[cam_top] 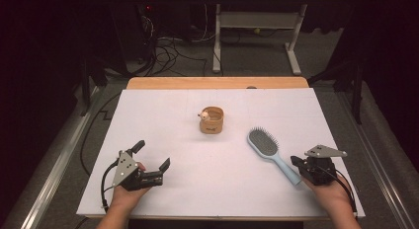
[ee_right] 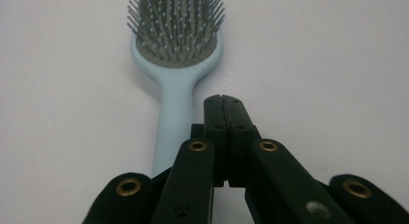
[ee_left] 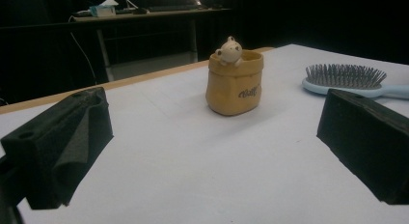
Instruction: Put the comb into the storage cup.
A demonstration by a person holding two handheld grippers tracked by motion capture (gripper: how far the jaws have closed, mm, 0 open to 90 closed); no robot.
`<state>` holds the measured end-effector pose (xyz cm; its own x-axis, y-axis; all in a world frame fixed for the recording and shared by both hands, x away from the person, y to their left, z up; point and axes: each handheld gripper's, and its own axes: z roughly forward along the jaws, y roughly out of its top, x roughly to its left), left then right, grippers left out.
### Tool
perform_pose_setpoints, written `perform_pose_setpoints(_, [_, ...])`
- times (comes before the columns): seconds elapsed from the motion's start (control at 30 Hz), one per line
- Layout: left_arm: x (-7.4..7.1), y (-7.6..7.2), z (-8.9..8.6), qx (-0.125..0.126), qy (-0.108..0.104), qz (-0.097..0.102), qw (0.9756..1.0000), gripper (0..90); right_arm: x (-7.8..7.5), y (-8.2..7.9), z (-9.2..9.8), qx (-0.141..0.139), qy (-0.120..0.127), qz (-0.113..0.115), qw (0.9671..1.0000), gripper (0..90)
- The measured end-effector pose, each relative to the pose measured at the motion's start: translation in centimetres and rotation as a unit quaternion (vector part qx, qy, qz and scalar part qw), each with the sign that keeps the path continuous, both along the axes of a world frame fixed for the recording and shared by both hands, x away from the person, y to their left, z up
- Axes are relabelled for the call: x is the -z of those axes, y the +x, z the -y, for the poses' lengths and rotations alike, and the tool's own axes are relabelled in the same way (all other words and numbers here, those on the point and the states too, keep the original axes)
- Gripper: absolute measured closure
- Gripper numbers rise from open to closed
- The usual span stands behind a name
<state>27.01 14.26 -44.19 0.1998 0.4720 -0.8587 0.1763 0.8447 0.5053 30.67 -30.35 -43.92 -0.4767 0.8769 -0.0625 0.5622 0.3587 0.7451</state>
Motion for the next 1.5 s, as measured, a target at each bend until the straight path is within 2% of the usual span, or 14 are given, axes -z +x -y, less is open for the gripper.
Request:
perform_pose_setpoints(0.13, [0.2,0.1,0.1,0.005,0.007,-0.009,0.9999,0.1,0.4,-0.4,0.7,0.012,0.027,0.036,0.9989,90.0])
perform_pose_setpoints(0.2, [0.3,0.1,0.2,0.007,0.01,-0.015,0.9998,0.1,0.8,-0.8,1.0,0.021,0.046,0.058,0.997,90.0])
perform_pose_setpoints(0.27, [0.3,0.2,0.2,0.007,0.011,-0.018,0.9997,0.1,0.9,-1.1,1.3,0.024,0.064,0.07,0.9952,90.0])
perform_pose_setpoints(0.33, [0.4,0.2,0.3,0.014,0.014,-0.021,0.9996,0.1,0.8,-1.3,1.5,0.026,0.063,0.084,0.9942,90.0])
perform_pose_setpoints(0.4, [0.5,0.3,0.3,0.013,0.019,-0.021,0.9995,0.2,0.8,-1.5,1.7,0.03,0.073,0.094,0.9924,86.3])
perform_pose_setpoints(0.47, [0.6,0.4,0.4,0.012,0.024,-0.022,0.9994,0.2,0.8,-1.5,1.9,0.031,0.086,0.094,0.9914,80.8])
perform_pose_setpoints(0.67, [0.5,0.4,0.4,0.013,0.018,-0.037,0.9991,0.1,1.1,-1.5,2.1,0.035,0.092,0.1,0.9901,55.4])
perform_pose_setpoints(0.93, [0.6,0.5,0.2,0.011,0.02,-0.026,0.9994,0.1,1.2,-1.3,2.0,0.015,0.114,0.101,0.9882,21.7])
perform_pose_setpoints(1.0, [0.5,0.5,0.2,0.008,0.011,-0.031,0.9994,0.1,1.2,-1.4,1.8,0.013,0.113,0.103,0.9881,15.1])
perform_pose_setpoints(1.1, [0.5,0.5,0.2,0.006,0.011,-0.03,0.9995,0.1,1.2,-1.4,1.6,0.007,0.116,0.107,0.9874,9.6])
perform_pose_setpoints(1.2, [0.4,0.5,0.1,0.005,0.01,-0.029,0.9995,0.1,1.1,-1.4,1.4,0.009,0.116,0.112,0.9869,0.2])
perform_pose_setpoints(1.4, [0.4,0.6,0.0,0.002,0.01,-0.026,0.9996,0.1,0.8,-1.7,1.4,0.012,0.118,0.128,0.9846,0.1])
perform_pose_setpoints(1.5, [0.4,0.6,0.0,0.006,0.011,-0.026,0.9996,0.1,0.6,-1.6,1.2,0.01,0.113,0.124,0.9858,0.1])
